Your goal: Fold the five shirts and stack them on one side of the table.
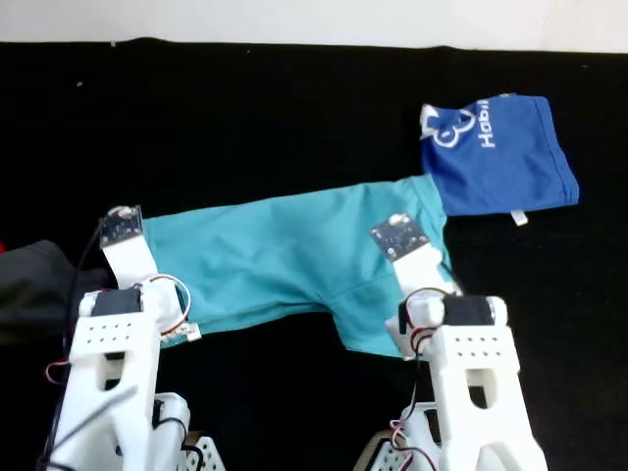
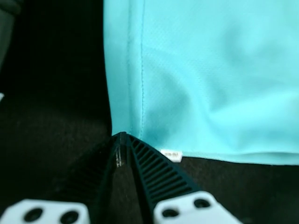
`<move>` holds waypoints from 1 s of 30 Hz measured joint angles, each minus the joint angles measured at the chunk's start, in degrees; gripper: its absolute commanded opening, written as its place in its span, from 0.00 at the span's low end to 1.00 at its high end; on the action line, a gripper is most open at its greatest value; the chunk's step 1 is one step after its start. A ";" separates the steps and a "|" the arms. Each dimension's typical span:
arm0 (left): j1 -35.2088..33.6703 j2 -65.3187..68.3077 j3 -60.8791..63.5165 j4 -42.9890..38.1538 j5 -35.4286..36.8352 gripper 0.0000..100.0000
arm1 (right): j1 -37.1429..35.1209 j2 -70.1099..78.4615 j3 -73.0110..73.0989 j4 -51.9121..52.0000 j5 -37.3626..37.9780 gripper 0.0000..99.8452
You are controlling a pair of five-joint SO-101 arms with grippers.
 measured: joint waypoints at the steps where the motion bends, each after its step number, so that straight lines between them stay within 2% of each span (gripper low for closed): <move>1: 0.00 1.41 0.44 -1.49 0.00 0.01 | -0.26 1.49 -0.18 0.62 0.00 0.17; 3: 0.00 4.31 1.14 -4.48 0.00 0.01 | -2.02 3.96 -2.29 3.08 0.00 0.23; 8: 0.26 7.12 0.97 -6.86 0.00 0.01 | -12.48 9.14 -10.55 12.92 2.46 0.21; 12: 0.26 7.30 0.97 -6.86 0.00 0.01 | -20.04 13.19 -12.04 14.59 4.31 0.21; 17: 0.26 7.47 0.97 -6.86 0.00 0.01 | -20.92 21.19 -12.04 13.54 8.00 0.21; 23: 0.26 7.47 0.97 -6.86 0.00 0.01 | -20.92 31.30 -12.13 7.21 8.79 0.21; 30: 0.26 7.47 0.97 -6.86 0.00 0.01 | -20.92 33.23 -14.42 7.47 8.79 0.21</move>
